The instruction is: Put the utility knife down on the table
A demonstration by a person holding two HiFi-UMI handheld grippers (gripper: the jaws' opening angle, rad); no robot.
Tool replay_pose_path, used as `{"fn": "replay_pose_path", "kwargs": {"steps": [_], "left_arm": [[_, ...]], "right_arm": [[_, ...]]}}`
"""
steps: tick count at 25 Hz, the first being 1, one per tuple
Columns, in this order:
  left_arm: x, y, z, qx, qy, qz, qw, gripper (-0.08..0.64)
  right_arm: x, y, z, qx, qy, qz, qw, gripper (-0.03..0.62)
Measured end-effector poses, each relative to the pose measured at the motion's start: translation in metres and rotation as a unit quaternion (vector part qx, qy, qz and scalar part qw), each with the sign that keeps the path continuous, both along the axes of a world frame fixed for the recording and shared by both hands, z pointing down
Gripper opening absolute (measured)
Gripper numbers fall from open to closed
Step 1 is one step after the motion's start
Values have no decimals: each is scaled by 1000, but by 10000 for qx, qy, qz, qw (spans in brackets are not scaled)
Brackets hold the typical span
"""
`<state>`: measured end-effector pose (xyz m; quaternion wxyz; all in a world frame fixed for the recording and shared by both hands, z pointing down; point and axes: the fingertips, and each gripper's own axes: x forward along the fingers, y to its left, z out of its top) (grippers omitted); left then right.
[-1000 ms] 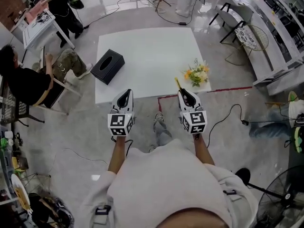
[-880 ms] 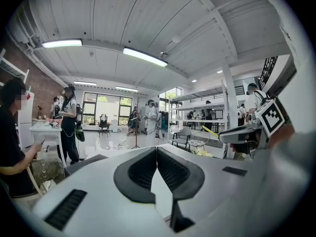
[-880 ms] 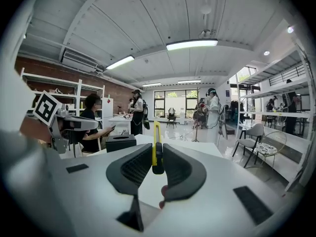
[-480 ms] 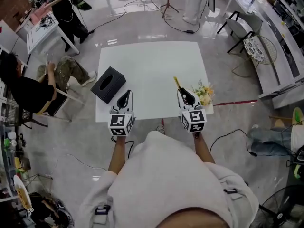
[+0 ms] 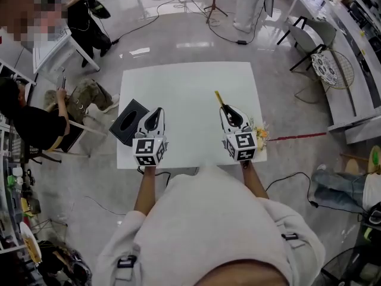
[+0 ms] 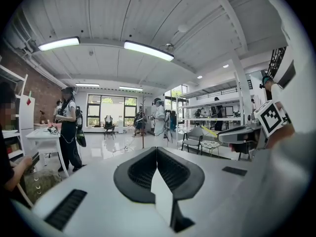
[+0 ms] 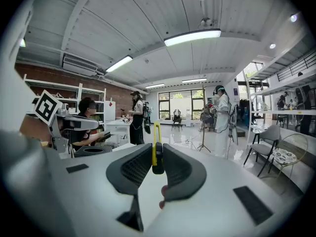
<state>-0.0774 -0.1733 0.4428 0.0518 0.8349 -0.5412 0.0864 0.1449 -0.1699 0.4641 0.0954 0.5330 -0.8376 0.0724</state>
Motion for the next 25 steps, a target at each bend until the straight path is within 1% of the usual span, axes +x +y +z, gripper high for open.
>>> {"fn": "replay_pose_path", "kwargs": {"steps": [4, 9, 15, 25], "left_arm": [[4, -18, 2, 21, -56, -21, 10000, 20], [-9, -31, 8, -83, -55, -98, 9999, 20], [-15, -44, 15, -183, -8, -39, 9998, 20], [-24, -53, 28, -341, 121, 28, 9993, 20]], "right_arm": [[2, -24, 6, -22, -6, -70, 10000, 83], [-12, -45, 8, -89, 1, -149, 9998, 83], [-28, -57, 14, -189, 45, -187, 9996, 83], [-39, -63, 28, -448, -8, 7, 9990, 83]]}}
